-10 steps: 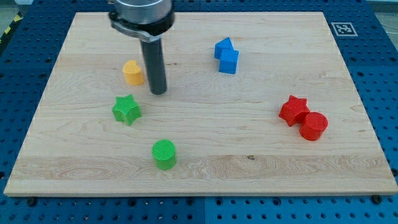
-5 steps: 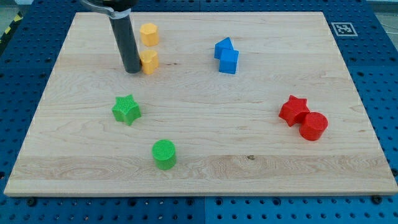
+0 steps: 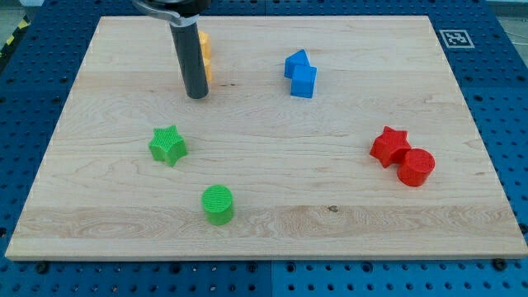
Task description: Push the yellow heart towards the bottom left side of the yellow hexagon
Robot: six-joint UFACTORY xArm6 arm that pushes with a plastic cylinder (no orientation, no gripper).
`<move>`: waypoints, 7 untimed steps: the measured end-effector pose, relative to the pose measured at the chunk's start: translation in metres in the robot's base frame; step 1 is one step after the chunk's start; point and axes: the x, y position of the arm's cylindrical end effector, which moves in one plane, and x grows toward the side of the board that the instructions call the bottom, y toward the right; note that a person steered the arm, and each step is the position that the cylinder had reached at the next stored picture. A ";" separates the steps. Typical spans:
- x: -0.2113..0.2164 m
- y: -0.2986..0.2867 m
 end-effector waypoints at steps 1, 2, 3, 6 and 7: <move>-0.010 0.009; -0.010 0.037; -0.017 0.038; -0.048 -0.010; -0.049 -0.010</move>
